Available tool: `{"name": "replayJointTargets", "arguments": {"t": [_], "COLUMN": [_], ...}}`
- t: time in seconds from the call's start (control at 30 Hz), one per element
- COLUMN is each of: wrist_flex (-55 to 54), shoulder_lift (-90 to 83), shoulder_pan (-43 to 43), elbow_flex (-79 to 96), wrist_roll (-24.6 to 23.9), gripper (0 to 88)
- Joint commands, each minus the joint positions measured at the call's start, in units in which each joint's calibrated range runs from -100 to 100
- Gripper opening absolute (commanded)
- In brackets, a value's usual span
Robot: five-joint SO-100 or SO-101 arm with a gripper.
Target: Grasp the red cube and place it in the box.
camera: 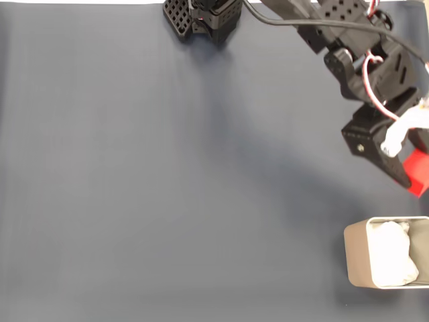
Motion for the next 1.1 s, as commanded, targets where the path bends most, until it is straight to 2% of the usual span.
{"name": "replayJointTargets", "arguments": {"t": [0.0, 1.07], "wrist_flex": [0.4, 1.0], "shoulder_lift": [1.7, 20.3], "shoulder_pan": [1.8, 7.1], "elbow_flex": [-7.3, -30.4], "wrist_roll": [-0.2, -0.7], "gripper": [0.3, 0.2]}}
